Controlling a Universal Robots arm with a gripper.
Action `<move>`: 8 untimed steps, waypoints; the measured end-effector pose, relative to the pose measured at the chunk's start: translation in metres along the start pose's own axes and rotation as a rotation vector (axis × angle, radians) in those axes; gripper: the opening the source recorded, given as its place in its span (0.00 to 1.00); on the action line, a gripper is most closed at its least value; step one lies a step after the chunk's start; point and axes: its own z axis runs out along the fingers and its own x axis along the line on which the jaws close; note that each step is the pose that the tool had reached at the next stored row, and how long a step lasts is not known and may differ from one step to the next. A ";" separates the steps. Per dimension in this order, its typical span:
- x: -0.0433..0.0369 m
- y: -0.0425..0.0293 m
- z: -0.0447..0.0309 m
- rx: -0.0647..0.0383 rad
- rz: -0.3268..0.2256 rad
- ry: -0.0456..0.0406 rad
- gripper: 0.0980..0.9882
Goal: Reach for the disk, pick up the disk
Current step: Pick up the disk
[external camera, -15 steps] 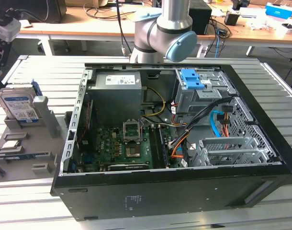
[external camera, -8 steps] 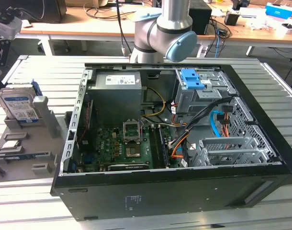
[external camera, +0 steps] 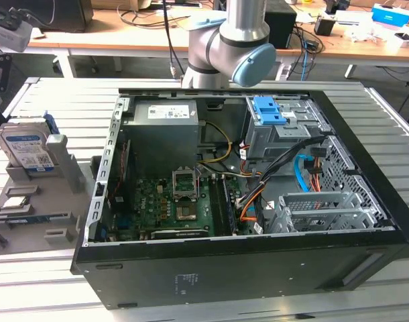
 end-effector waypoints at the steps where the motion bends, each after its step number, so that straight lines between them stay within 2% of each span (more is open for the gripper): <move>1: 0.0000 0.0000 0.0000 0.000 -0.012 0.0005 0.01; 8: 0.0000 0.0000 0.0000 0.000 -0.088 0.0034 0.01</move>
